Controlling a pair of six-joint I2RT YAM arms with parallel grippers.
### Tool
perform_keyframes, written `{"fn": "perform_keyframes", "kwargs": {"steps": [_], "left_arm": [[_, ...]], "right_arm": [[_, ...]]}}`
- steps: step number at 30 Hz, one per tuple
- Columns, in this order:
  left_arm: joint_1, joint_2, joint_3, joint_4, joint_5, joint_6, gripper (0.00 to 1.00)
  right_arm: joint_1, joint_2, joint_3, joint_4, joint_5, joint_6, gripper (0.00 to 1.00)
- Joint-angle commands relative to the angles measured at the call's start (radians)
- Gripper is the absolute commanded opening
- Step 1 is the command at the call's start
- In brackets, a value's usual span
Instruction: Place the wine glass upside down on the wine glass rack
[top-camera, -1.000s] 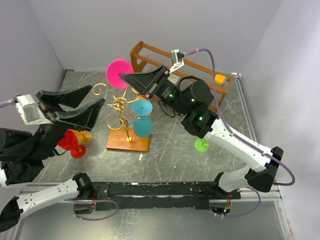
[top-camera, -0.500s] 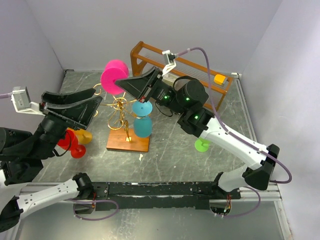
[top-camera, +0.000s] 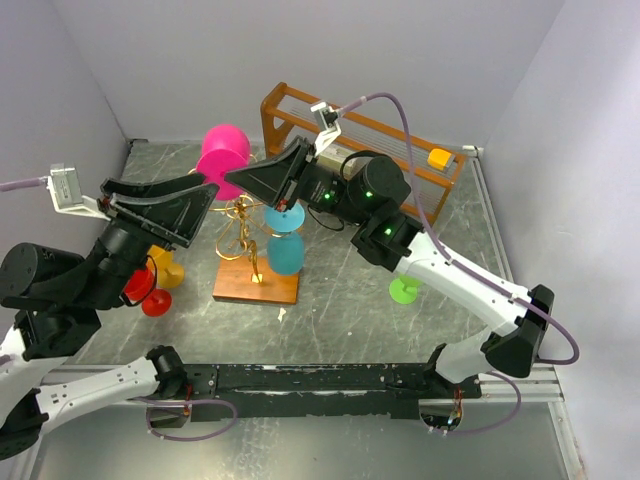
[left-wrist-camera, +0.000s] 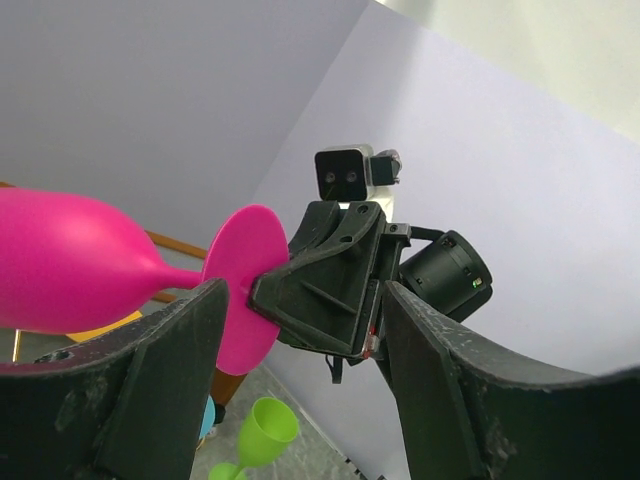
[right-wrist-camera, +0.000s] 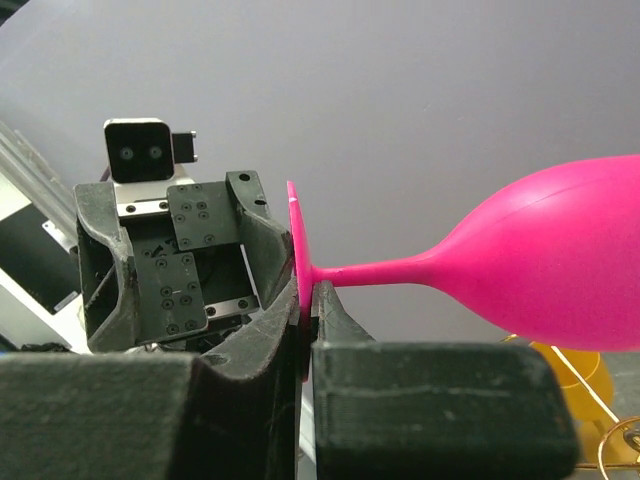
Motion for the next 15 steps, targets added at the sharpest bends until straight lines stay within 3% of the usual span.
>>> {"fn": "perform_keyframes", "kwargs": {"steps": [1,9,15], "left_arm": [[-0.001,0.018,0.01,-0.039,-0.082,0.02,0.75],[-0.001,-0.046,-0.022,-0.043,-0.112,0.021,0.76],[-0.001,-0.037,-0.035,-0.039,-0.144,0.019,0.79]], "right_arm": [[0.004,-0.023,0.018,0.08,-0.076,-0.001,0.0],[0.004,-0.063,-0.021,0.053,0.013,-0.023,0.0],[0.005,-0.06,-0.03,0.081,-0.007,0.005,0.0]]}}
